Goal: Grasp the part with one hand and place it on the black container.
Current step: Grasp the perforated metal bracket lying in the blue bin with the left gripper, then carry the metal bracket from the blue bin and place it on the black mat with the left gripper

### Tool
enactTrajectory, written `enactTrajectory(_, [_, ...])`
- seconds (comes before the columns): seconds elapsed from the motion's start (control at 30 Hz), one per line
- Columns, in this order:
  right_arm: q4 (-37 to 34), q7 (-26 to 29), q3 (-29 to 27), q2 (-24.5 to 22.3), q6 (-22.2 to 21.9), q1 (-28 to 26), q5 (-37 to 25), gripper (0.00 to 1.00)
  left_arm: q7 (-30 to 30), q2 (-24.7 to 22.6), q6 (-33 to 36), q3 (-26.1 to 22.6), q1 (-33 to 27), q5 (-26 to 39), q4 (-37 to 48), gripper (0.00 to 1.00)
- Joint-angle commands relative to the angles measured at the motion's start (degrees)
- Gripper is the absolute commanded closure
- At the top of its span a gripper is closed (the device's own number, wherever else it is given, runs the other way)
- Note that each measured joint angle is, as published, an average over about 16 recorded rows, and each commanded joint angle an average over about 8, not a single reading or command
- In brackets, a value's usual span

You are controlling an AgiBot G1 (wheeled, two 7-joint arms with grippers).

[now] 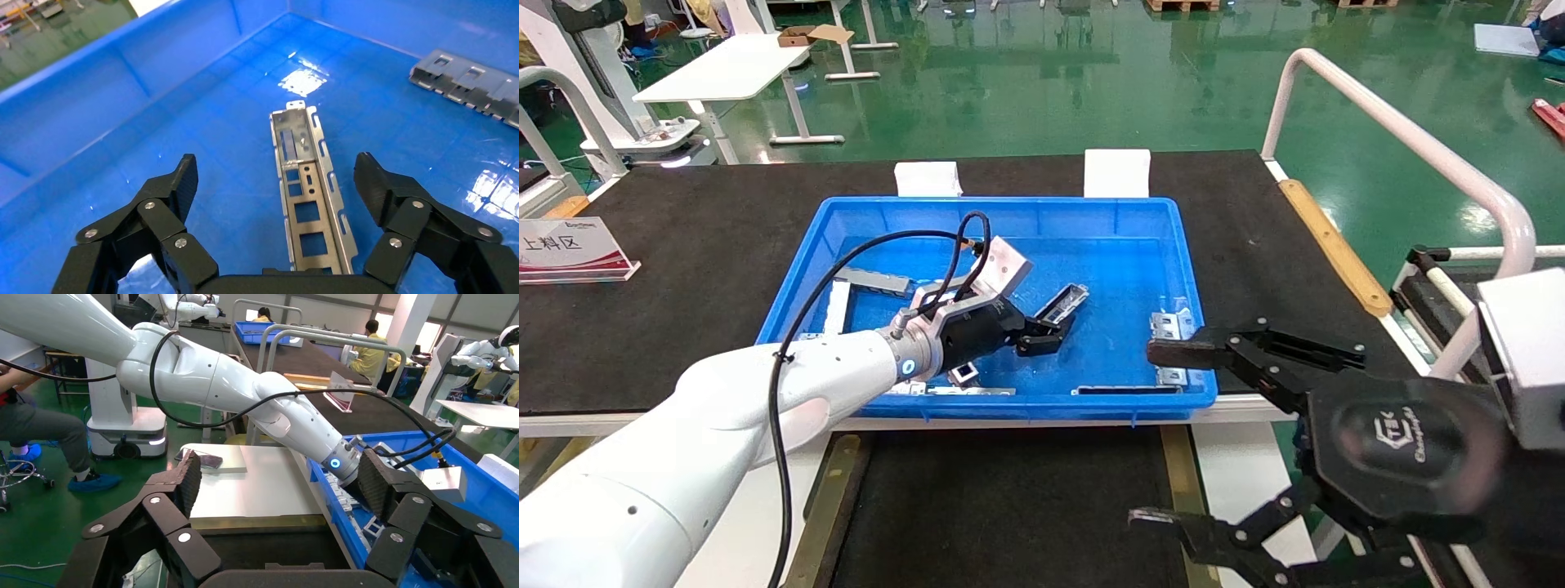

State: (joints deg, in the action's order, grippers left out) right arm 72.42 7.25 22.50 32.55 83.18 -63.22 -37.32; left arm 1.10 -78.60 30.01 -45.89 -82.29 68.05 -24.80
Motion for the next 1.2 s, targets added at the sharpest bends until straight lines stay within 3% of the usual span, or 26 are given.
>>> enactTrajectory(0.03, [0.0, 0.0, 0.0, 0.0, 0.0, 0.0, 0.0, 1.0, -1.04, 0.02, -1.2, -1.97, 0.07, -0.97, -0.34, 1.0])
enactTrajectory(0.53, [0.0, 0.0, 0.01, 0.0, 0.0, 0.0, 0.0, 1.0, -3.2, 0.27, -5.14, -10.7, -0.58, -7.62, -0.26, 1.0])
enactTrajectory(1.2, [0.0, -0.01, 0.01, 0.0, 0.0, 0.0, 0.01, 1.0, -0.9, 0.67, -5.14, -14.57, -2.48, -16.39, 0.69, 1.0])
